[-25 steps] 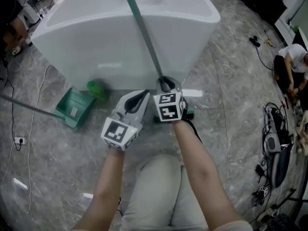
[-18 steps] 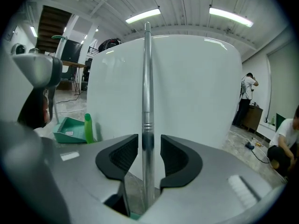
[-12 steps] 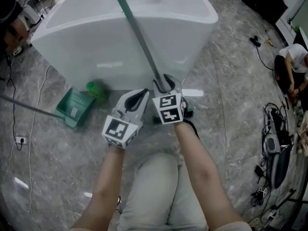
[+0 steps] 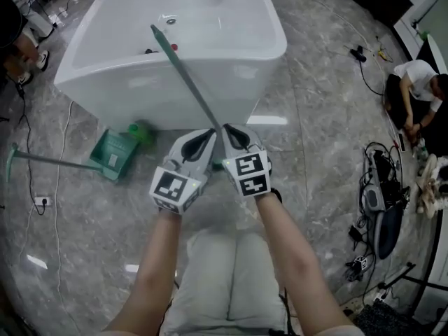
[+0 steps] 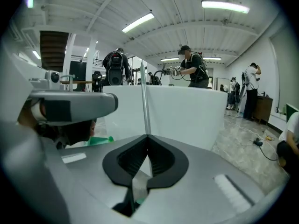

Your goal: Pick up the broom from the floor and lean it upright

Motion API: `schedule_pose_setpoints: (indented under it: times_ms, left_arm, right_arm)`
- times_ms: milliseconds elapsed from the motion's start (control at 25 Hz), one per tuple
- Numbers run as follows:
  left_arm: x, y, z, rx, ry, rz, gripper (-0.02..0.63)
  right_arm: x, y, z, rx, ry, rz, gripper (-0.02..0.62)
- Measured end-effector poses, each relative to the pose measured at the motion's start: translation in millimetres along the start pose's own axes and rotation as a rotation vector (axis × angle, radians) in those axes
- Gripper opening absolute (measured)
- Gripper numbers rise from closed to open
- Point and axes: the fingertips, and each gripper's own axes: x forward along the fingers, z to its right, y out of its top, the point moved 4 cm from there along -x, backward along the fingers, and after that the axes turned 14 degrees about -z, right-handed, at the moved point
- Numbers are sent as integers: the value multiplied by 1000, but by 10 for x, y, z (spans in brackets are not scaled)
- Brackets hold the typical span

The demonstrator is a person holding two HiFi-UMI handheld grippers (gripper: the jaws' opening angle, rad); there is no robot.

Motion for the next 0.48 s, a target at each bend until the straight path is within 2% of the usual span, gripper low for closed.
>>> schedule_pose_setpoints:
  times_ms: [160,240,480]
  left_arm:
    - [-185,607,94,-31,-14,7,0]
    - [-264,936,133,-22,-16,3,0]
    - [-565,1903,348,-9,-70,23,0]
  right_arm:
    - [-606,428,-149,50,116,21,2]
    - [-933,663,-232,41,148,44,2]
    - [-1975,1404,-343,10,108,119,2]
